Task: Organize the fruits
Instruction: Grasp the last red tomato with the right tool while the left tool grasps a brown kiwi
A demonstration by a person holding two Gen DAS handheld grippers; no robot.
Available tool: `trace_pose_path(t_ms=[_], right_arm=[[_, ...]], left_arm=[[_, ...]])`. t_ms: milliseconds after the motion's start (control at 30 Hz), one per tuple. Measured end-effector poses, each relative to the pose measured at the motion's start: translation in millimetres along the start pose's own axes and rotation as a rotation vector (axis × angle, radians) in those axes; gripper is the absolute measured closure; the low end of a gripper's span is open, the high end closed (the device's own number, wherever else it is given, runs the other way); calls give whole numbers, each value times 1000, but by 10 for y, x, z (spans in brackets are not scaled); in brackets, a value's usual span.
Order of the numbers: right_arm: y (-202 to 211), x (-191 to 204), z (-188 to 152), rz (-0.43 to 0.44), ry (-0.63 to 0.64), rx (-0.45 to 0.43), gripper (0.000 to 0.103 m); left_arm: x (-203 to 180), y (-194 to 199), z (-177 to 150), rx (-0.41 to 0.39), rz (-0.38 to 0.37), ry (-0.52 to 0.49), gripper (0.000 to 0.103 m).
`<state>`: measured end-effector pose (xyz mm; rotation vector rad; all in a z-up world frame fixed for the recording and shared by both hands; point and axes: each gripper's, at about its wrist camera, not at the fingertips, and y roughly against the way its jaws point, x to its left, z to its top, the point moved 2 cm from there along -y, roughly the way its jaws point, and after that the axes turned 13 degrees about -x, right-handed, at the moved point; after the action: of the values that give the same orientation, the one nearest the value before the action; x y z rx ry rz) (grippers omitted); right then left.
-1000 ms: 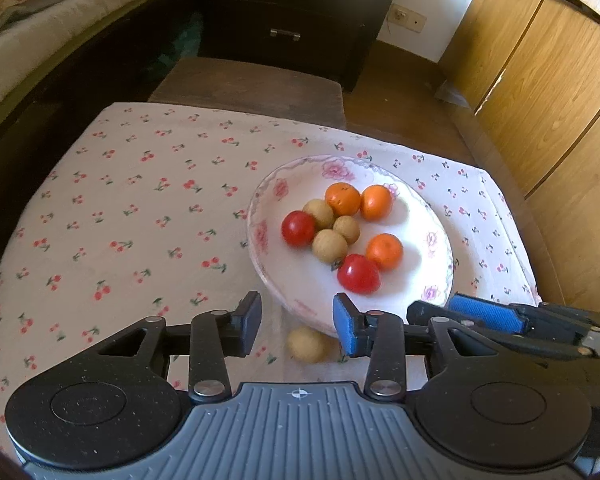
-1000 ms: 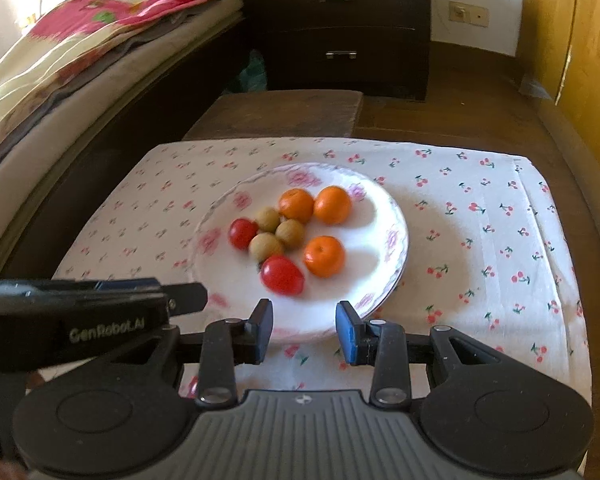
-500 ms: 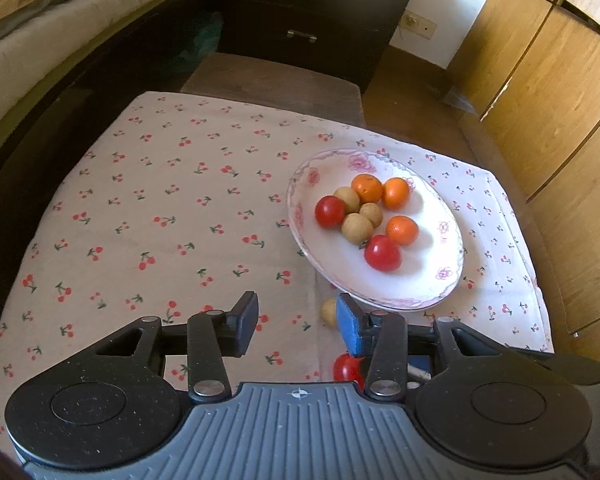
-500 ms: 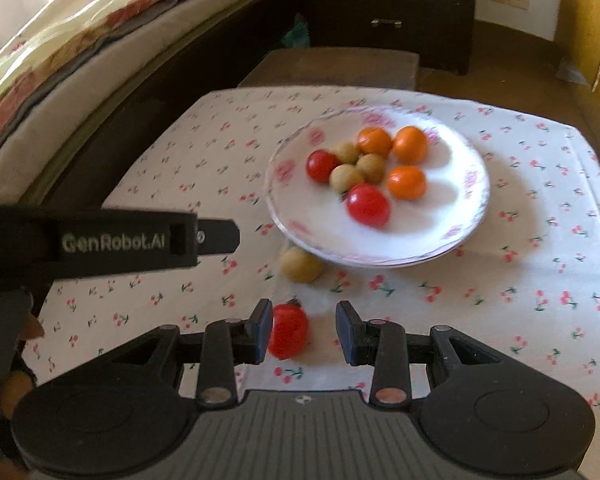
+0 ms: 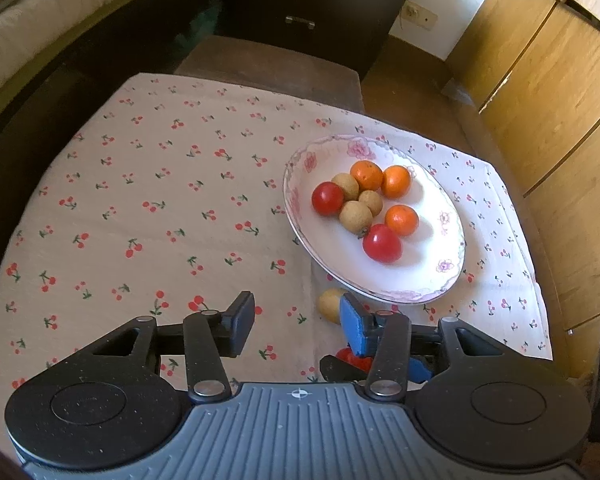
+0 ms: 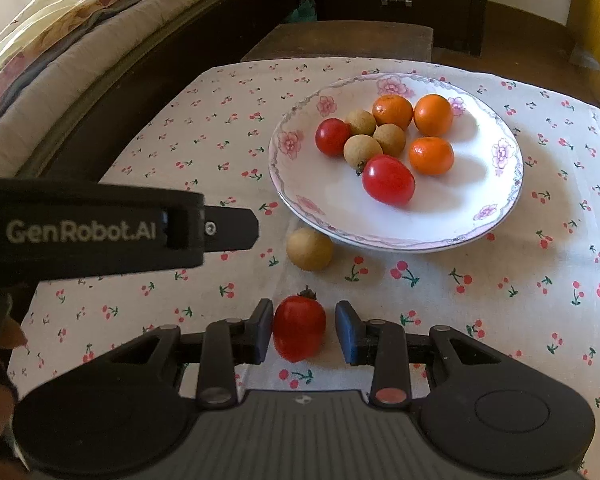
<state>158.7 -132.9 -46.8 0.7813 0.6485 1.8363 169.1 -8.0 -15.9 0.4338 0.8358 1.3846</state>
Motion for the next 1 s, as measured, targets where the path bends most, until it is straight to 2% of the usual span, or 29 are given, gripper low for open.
trace_pose_path(t_ms=[233,467,733,1000], right_arm=[[147,-62,-38,-9,16,3,74],[188,-209,-93,-43,7,10,74],[226,-263,-100,-45,-5,7,74],[249,-358,-71,-52,-39,4,74]], left_arm=[[-90,-83,-55,27,-17,-9,46],[-251,-257,-102,36,-25,-23,46],[-372,-391,-168,50,-28,-53,46],[-334,-478,-192,48,-15,-22,48]])
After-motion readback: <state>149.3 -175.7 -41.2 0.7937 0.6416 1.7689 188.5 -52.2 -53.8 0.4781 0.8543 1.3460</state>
